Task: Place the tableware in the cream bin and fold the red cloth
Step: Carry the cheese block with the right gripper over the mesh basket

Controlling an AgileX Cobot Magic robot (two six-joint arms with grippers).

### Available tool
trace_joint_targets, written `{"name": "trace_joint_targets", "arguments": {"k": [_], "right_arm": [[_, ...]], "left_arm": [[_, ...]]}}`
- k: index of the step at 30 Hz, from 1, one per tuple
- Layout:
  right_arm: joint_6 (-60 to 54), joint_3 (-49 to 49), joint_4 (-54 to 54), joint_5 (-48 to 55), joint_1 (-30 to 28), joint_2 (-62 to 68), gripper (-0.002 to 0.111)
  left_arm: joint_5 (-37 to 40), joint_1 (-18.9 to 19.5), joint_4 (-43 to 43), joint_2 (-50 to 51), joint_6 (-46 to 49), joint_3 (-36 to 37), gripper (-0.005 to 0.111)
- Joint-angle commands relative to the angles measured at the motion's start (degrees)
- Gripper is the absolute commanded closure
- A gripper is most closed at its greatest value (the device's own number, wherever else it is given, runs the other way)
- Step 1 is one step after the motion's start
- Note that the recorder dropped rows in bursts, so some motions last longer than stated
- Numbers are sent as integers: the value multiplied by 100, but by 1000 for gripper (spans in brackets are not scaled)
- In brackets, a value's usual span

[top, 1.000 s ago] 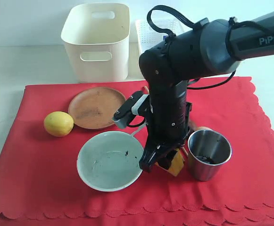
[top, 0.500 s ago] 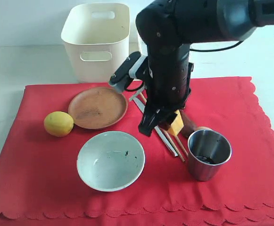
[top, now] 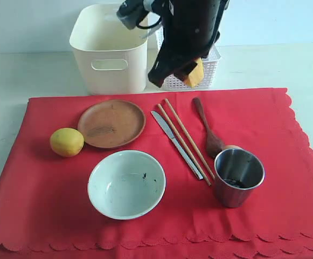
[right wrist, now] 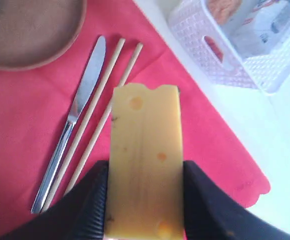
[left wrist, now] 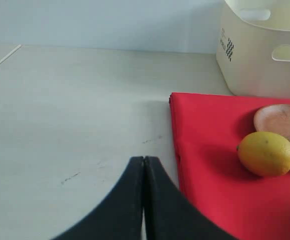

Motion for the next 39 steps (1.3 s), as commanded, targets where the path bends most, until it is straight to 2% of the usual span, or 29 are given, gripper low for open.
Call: {"name": "trace_joint_targets", "arguments": {"k": [1,10,19,29,39], "right_arm": [[297,-471,-66,-337,-274,-83,108],[643,-796,864,-1930,-1294,-22,108],[584,-796,2124,-3047,-2046,838,108],[427,-814,2169,-3695,-2284,1526,108],[427,-1722,2169,-3734,-2307,2486,108]], "left_arm": [[-67,11,-27,-38,12,-4,107],[-67,11,-27,-38,12,-4,107],[-67,11,-27,-38,12,-4,107],[-67,11,-27,-38,12,-4,107],[-67,11,-27,-38,12,-4,107]]}}
